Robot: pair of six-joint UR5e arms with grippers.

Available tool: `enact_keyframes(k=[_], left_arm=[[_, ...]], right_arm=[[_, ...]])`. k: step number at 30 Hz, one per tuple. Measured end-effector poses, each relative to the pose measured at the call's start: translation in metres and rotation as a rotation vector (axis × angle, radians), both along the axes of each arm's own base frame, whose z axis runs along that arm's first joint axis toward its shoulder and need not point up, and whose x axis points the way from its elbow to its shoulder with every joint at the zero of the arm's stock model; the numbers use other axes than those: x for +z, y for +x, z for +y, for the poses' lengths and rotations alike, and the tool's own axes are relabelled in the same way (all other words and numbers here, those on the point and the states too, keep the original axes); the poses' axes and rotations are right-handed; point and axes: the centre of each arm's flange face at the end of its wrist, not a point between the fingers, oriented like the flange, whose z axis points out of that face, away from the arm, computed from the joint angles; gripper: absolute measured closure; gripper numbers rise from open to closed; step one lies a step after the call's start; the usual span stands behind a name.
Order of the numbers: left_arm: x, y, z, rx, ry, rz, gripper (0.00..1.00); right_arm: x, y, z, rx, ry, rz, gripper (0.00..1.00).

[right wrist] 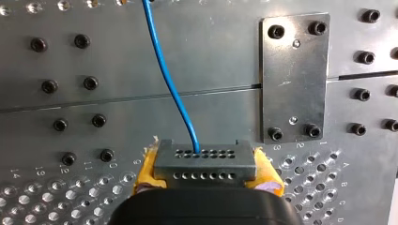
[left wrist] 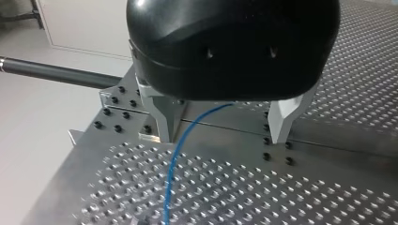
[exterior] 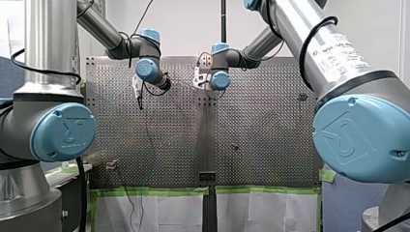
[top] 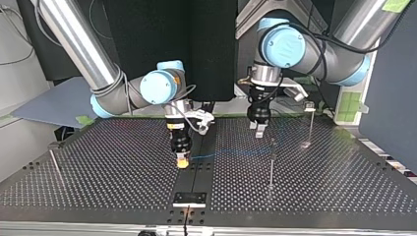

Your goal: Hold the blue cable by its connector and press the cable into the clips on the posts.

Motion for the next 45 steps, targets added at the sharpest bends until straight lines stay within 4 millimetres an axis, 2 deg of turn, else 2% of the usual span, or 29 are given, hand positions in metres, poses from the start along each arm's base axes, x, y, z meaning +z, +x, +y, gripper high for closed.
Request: enact_keyframes(k=[10, 28, 33, 43, 44, 45], left_arm=[[0.032, 0.014, -0.012, -0.003, -0.047, -0.048, 0.00], [0.021, 0.057, -0.027, 0.027, -0.042, -0.004, 0.00], [0.028, 0.070, -0.029, 0.043, -0.048, -0.020, 0.00], [0.038, 0.077, -0.026, 0.060, -0.053, -0.039, 0.00], [0.038, 0.078, -0.026, 0.065, -0.052, -0.040, 0.04], [0.038, 0.078, -0.025, 0.070, -0.050, -0.041, 0.04]], right_arm=[[-0.001, 0.000, 0.000, 0.000, 0.001, 0.001, 1.00], [-0.002, 0.001, 0.000, 0.004, 0.001, 0.003, 1.00], [-0.002, 0.001, -0.001, 0.003, 0.000, 0.003, 1.00], [-0.003, -0.001, -0.002, 0.001, 0.001, 0.005, 1.00], [-0.003, -0.001, -0.002, 0.001, 0.001, 0.005, 1.00], [-0.003, -0.001, -0.002, 0.001, 0.001, 0.006, 1.00]])
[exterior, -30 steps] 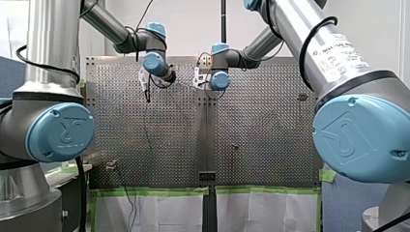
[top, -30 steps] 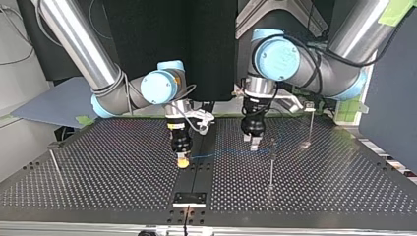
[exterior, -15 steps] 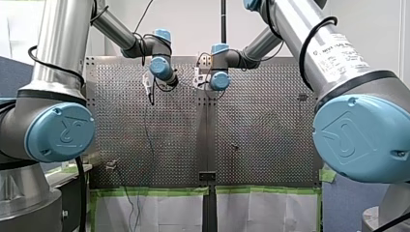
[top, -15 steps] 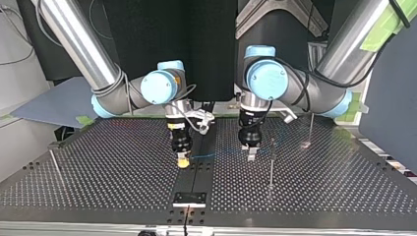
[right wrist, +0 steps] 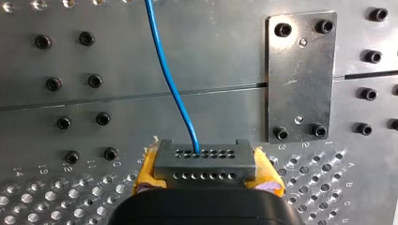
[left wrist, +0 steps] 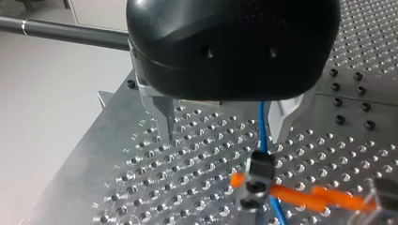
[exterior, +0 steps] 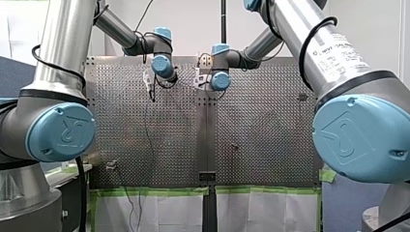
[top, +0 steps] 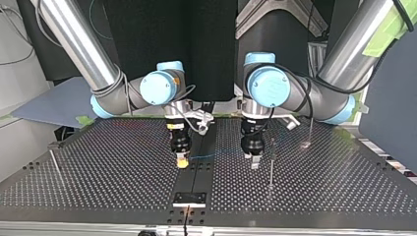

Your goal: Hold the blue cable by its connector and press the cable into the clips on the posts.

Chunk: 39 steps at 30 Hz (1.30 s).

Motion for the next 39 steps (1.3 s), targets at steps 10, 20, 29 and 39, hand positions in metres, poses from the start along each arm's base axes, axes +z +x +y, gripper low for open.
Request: enact_keyframes(k=[10, 20, 29, 39], left_arm=[[0.003, 0.000, -0.002, 0.020, 0.027, -0.027, 0.96], [0.010, 0.003, -0.009, 0.002, 0.010, -0.090, 1.00], [0.011, 0.003, -0.011, -0.002, 0.022, -0.096, 1.00], [0.012, 0.002, -0.015, -0.003, 0.028, -0.106, 1.00]], right_arm=[[-0.001, 0.000, 0.000, 0.002, 0.004, 0.003, 1.00], [-0.002, 0.001, 0.002, 0.004, 0.007, 0.008, 1.00], [-0.003, 0.000, 0.002, 0.003, 0.011, 0.009, 1.00], [-0.006, -0.005, 0.000, -0.005, 0.035, 0.026, 1.00]])
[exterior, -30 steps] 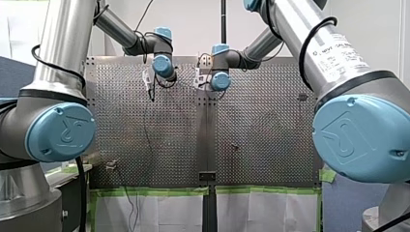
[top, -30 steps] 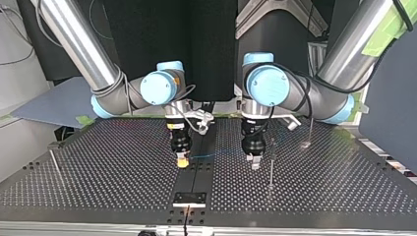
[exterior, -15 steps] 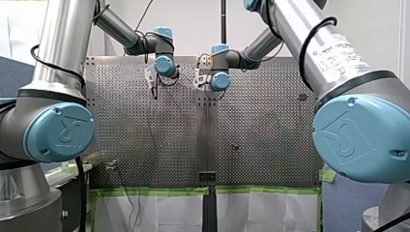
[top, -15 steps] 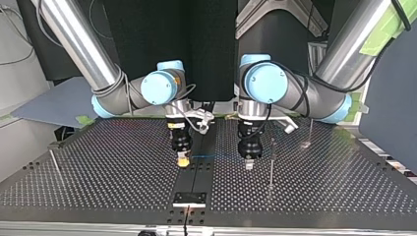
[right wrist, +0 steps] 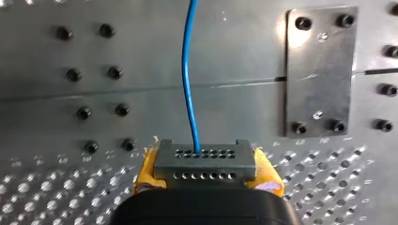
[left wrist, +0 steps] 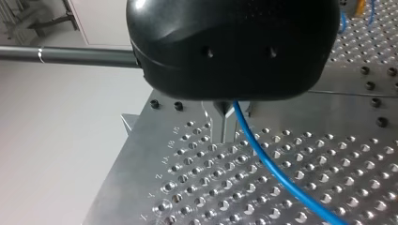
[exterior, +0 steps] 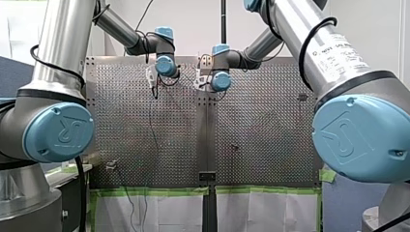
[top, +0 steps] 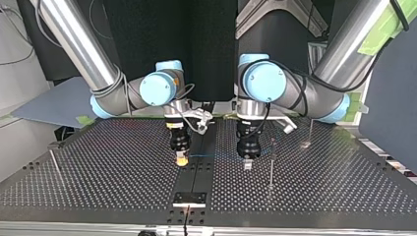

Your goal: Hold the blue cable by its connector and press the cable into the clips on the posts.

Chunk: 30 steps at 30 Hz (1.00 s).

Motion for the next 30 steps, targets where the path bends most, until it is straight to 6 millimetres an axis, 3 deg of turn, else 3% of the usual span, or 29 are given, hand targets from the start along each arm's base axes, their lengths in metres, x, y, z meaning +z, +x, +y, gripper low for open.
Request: enact_keyframes(k=[6, 19, 30], left_arm=[[-0.004, 0.000, -0.009, -0.016, -0.010, -0.008, 1.00], [-0.055, -0.009, -0.036, -0.005, 0.049, 0.112, 1.00], [-0.102, -0.019, -0.065, -0.023, 0.090, 0.175, 1.00]], right_arm=[[-0.007, -0.010, -0.002, -0.015, 0.042, 0.037, 1.00], [-0.045, -0.044, -0.007, -0.072, 0.123, 0.089, 1.00], [-0.037, -0.071, -0.005, -0.083, 0.096, 0.060, 1.00]])
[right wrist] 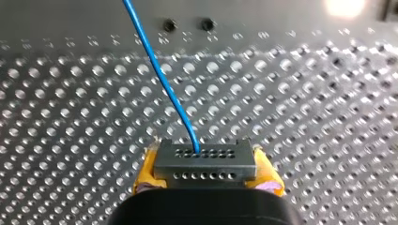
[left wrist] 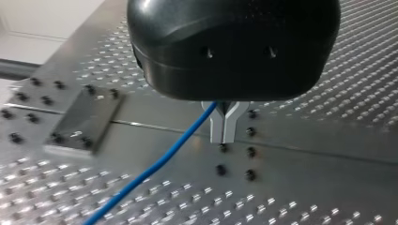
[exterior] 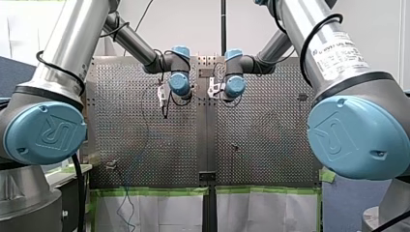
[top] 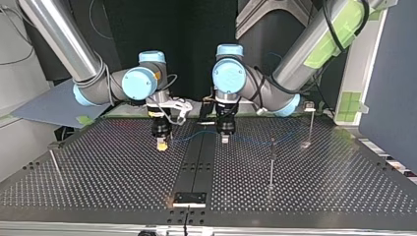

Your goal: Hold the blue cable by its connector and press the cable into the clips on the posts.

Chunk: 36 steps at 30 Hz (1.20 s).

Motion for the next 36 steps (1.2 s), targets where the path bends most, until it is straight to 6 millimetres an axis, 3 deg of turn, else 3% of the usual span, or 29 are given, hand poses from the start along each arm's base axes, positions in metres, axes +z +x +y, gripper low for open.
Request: enact_keyframes(k=[9, 20, 25, 36], left_arm=[[-0.010, -0.016, -0.027, -0.029, -0.005, -0.005, 1.00], [-0.040, -0.040, -0.070, -0.079, -0.045, -0.009, 1.00], [-0.054, -0.043, -0.079, -0.090, -0.042, -0.001, 1.00], [-0.103, -0.037, -0.090, -0.097, -0.028, 0.022, 1.00]], right_arm=[[-0.026, -0.019, 0.003, 0.025, 0.011, 0.002, 1.00], [-0.047, -0.046, -0.001, 0.061, 0.009, -0.029, 1.00], [-0.062, -0.058, -0.001, 0.086, 0.009, -0.032, 1.00], [-0.096, -0.086, -0.001, 0.101, 0.031, -0.075, 1.00]])
